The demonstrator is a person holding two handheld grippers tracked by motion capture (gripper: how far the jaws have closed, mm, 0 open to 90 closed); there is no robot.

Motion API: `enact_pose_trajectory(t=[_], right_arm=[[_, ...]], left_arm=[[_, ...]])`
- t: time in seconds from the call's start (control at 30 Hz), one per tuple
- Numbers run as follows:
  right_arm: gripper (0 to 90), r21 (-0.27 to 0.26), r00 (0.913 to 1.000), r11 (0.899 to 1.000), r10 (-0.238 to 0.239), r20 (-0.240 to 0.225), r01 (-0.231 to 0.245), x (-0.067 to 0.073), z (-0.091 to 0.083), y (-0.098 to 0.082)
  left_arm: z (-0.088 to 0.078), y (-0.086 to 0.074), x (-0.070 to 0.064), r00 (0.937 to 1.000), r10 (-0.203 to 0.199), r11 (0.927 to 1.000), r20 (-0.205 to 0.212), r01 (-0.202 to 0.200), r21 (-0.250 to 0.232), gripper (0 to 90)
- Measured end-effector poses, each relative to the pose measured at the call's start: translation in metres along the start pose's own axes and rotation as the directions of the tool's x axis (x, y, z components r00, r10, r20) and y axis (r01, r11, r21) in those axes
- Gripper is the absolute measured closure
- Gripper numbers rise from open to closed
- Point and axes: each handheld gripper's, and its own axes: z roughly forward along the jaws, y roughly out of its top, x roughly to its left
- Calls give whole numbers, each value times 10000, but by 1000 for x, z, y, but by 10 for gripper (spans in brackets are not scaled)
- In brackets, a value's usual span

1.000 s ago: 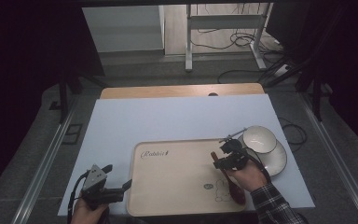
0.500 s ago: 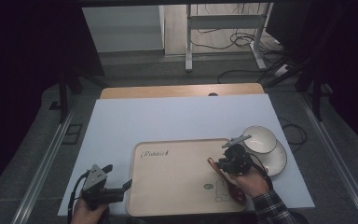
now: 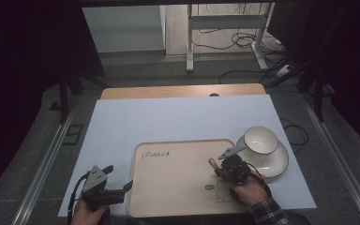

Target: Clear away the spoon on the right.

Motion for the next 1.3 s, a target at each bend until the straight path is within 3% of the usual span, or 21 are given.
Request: enact_pose_trajectory(t=[0.27,0.7,0.97,1.3], right_arm=[[895,11,9995,9998,188,272,-188,-6,3,-3],[894,-311,9945,9965,794,685,-774,-29,-5,-11],[883,-563,9944,9958,763,727,-723,-27,-6,-9],[804,-877,9946,9943,672,792,-602,-25,-8,-9]], left_arm=[[0,0,1,10000,-57,10000,51,57,-35,77],[-1,0,1,9999,-85,10000,89,85,-52,77],[-1,0,1,9999,-93,9999,100,94,-64,77],[-1,-1,3,9997,-194,9997,151,196,-141,77]])
